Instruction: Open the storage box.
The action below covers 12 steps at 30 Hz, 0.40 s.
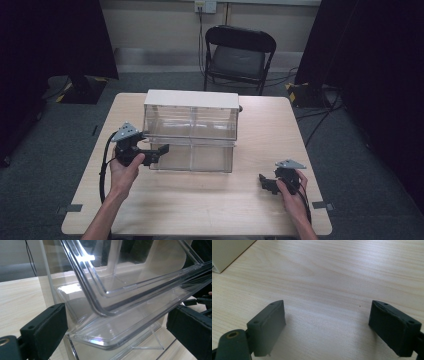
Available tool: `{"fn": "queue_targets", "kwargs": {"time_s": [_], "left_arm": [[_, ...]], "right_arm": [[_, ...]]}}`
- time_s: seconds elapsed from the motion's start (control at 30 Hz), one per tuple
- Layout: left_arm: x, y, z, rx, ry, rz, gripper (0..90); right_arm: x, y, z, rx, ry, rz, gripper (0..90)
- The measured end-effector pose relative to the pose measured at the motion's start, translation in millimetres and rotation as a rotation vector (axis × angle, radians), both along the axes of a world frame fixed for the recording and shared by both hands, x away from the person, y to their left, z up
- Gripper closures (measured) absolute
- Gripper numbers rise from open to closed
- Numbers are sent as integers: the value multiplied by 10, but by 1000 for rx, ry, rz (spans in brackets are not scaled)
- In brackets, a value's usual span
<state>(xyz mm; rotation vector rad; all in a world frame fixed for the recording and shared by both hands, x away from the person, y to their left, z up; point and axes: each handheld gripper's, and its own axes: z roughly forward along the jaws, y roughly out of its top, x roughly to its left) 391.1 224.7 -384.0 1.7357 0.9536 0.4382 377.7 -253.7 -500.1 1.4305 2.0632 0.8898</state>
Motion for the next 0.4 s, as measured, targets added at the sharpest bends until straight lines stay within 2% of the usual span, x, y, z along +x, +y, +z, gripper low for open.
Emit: {"fn": "queue_targets", "kwargs": {"time_s": [0.4], "left_arm": [[11, 8, -4, 2, -3, -7, 29]], "right_arm": [[0, 0, 0, 0, 0, 0, 130]]}}
